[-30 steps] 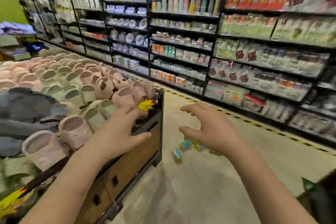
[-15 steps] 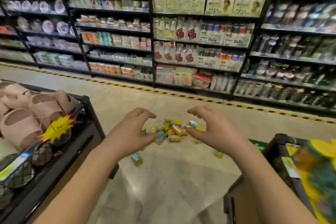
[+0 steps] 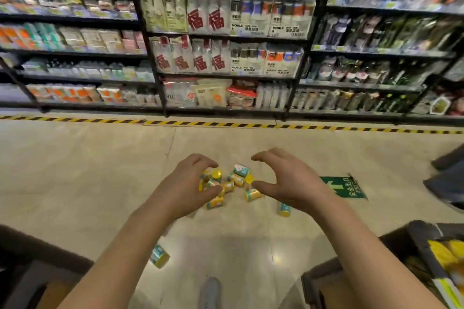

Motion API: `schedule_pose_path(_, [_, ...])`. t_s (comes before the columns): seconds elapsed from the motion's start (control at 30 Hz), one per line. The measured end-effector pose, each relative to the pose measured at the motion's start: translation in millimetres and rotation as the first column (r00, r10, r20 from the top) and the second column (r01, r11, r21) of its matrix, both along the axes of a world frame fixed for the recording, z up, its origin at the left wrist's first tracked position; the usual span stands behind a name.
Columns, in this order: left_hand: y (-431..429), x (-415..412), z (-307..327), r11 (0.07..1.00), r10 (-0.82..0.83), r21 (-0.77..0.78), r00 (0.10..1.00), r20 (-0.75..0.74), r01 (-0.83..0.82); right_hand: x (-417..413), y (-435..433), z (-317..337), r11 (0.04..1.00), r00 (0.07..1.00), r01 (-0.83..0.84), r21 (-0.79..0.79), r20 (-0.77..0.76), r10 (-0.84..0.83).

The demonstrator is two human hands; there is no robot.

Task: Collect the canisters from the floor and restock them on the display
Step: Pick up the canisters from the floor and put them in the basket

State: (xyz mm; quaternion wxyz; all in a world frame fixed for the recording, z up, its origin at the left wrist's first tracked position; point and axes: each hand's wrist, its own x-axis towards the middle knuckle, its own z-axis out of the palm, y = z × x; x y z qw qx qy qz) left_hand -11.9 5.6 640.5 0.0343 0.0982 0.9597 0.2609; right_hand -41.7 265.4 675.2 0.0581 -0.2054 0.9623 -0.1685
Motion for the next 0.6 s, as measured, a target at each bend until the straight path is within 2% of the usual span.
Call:
schedule_pose_path(0.23, [-18.8,-130.1,-28.9,0.997,-0.039,0.072,0.995,0.093,0.032,-123.5,-14.6,-21.7,0.997,0.996,0.073,0.002,0.056,-0.073])
schedule_pose_path(0.37, [-15.4,-185.8,-46.2,0.997,-0.044,0.062,0.989,0.138,0.036,-182.2,-13.3,-46.7,0.998,0.993,0.068,-0.014,0.094,-0.066])
schedule_pose_path(0.6, [1.2,-281.7,-101.2,0.996,0.056,0.057,0.975,0.216,-0.070,-284.5,2.9,-117.5,0.997,0.991,0.020,-0.075,0.135,-0.010])
